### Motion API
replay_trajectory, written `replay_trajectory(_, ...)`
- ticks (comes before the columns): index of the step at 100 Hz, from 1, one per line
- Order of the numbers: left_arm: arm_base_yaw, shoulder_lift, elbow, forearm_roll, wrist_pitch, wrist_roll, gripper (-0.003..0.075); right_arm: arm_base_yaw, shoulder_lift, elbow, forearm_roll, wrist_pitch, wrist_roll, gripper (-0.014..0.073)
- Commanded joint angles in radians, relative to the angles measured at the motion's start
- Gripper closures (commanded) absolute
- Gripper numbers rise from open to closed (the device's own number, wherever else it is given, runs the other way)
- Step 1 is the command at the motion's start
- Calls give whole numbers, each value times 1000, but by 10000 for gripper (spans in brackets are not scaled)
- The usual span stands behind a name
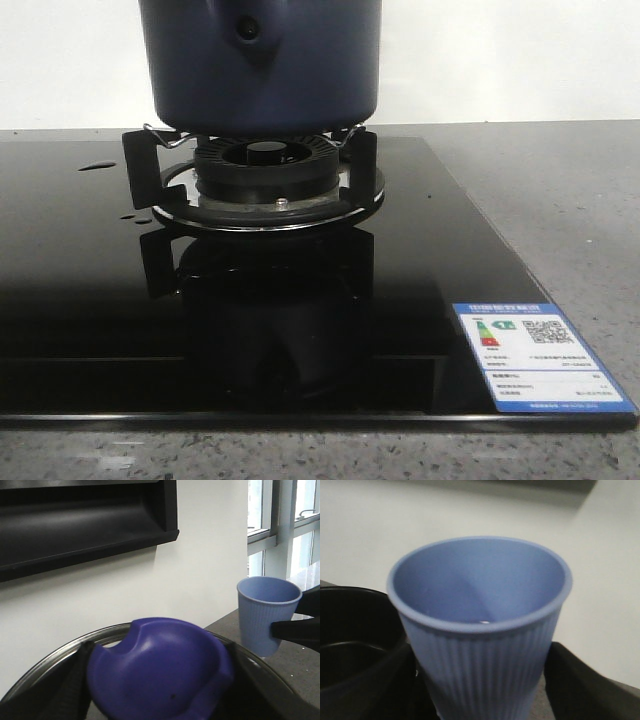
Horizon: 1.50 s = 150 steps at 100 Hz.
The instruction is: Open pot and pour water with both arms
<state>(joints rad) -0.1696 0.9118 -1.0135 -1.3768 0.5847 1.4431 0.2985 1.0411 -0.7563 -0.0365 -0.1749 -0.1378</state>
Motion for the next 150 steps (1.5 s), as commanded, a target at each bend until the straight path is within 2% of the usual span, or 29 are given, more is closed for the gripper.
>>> replay_trajectory(1, 4, -11, -31, -67, -19, -12, 435, 39, 19, -115, -43, -14, 2, 317)
replay_trajectory(30, 4, -11, -31, -67, -19, -12, 435, 133, 160, -315, -87, 133, 0, 317)
replay_trajectory(64, 4, -11, -31, -67, -19, -12, 435, 175, 237, -458, -331, 253, -3, 317)
replay_trajectory(85, 4, -11, -31, -67, -19, -12, 435, 231, 259, -467, -570, 269, -3, 317)
replay_trajectory(150, 4, -11, -31, -67, -19, -12, 435, 235, 349, -467, -887, 272, -3, 317)
